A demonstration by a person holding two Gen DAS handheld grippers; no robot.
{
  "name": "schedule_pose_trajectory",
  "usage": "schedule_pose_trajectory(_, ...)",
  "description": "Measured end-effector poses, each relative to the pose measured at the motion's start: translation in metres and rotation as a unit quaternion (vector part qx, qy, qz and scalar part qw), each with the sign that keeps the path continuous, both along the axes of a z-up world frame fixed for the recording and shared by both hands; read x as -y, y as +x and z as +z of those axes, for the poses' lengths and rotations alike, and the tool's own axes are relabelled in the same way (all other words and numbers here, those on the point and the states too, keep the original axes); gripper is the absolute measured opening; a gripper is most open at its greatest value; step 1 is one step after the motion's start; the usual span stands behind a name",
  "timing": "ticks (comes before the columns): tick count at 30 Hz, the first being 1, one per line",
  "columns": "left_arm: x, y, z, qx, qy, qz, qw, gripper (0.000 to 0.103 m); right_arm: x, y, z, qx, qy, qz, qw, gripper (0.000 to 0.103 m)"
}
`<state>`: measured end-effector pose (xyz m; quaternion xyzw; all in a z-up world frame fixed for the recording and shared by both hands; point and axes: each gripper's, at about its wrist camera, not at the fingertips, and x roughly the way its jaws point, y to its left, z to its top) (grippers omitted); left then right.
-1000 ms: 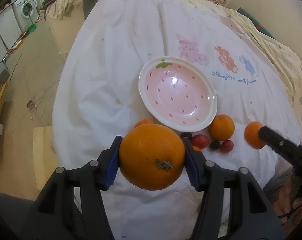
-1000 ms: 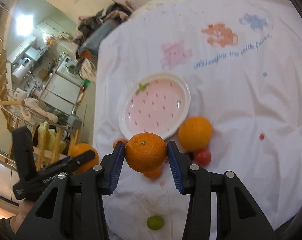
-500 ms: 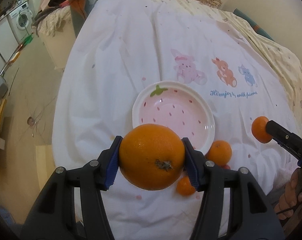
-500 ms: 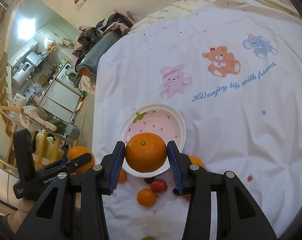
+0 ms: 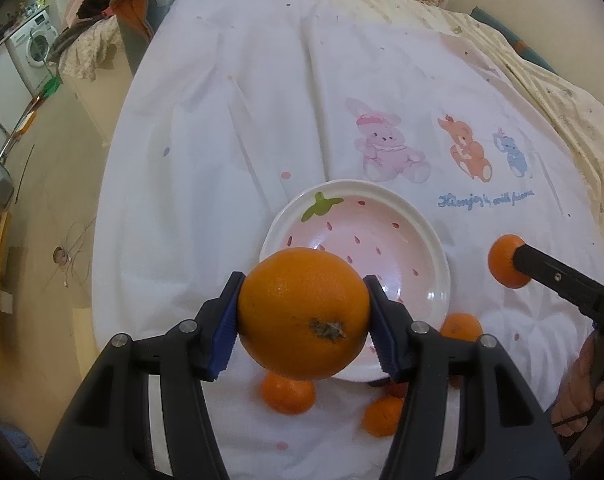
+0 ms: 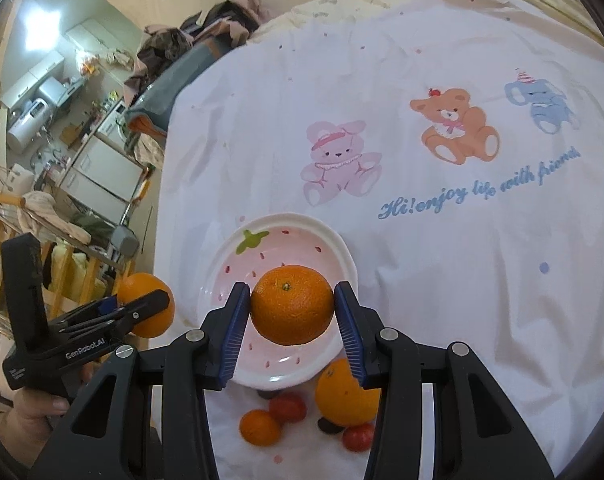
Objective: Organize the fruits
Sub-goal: 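Carry the tangerine into the pink plate and open the right gripper while left holds orange, then lower the large orange into the pink plate and open the left gripper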
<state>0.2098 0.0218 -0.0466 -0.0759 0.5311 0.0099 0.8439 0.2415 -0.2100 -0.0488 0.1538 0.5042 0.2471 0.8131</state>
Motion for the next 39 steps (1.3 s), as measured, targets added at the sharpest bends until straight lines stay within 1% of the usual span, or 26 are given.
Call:
schedule_pose_trajectory(3,-0.004,0.004,-0.008,-0.006,0.003,0.005,1.0000,0.054,-0.010,0.015,-0.013,-0.012,-0.013,0.013,1.000,0.046)
schedule_pose_trajectory(7,-0.015,0.008,-0.017,-0.017,-0.008,0.023,0.9996,0.054,-0.025,0.035,-0.032,-0.023,-0.027,0.032,0.999,0.046)
schedule_pose_trajectory(12,-0.024,0.008,-0.023,-0.026,-0.011,0.025,0.9993,0.054,-0.052,0.057,-0.060,-0.038,-0.053,0.057,0.996,0.046)
schedule_pose_trajectory(19,-0.029,0.012,-0.029,-0.040,-0.023,0.030,0.9985,0.054,-0.096,0.071,-0.079,-0.028,-0.094,0.107,0.989,0.046)
schedule_pose_trajectory(22,-0.027,0.013,-0.030,-0.041,-0.021,0.030,0.9985,0.054,-0.100,0.072,-0.080,-0.017,-0.104,0.108,0.989,0.046)
schedule_pose_trajectory(26,-0.026,0.015,-0.032,-0.044,-0.021,0.032,0.9983,0.054,-0.094,0.074,-0.081,-0.023,-0.093,0.106,0.990,0.049)
schedule_pose_trajectory(27,-0.026,0.015,-0.032,-0.045,-0.021,0.031,0.9983,0.054,-0.093,0.073,-0.082,-0.021,-0.097,0.104,0.990,0.054)
schedule_pose_trajectory(28,-0.025,0.015,-0.032,-0.044,-0.021,0.030,0.9983,0.054,-0.093,0.075,-0.082,-0.020,-0.101,0.102,0.989,0.057)
schedule_pose_trajectory(30,-0.023,0.015,-0.032,-0.041,-0.018,0.027,0.9986,0.054,-0.089,0.073,-0.076,-0.018,-0.085,0.102,0.991,0.073)
schedule_pose_trajectory(31,-0.022,0.015,-0.032,-0.039,-0.017,0.026,0.9988,0.054,-0.089,0.073,-0.074,-0.017,-0.081,0.099,0.992,0.075)
schedule_pose_trajectory(34,-0.022,0.016,-0.031,-0.035,-0.018,0.026,0.9989,0.054,-0.082,0.073,-0.062,-0.009,-0.074,0.090,0.993,0.076)
schedule_pose_trajectory(39,-0.017,0.017,-0.031,-0.029,-0.019,0.024,0.9991,0.054,-0.054,0.067,-0.041,-0.009,-0.059,0.059,0.996,0.076)
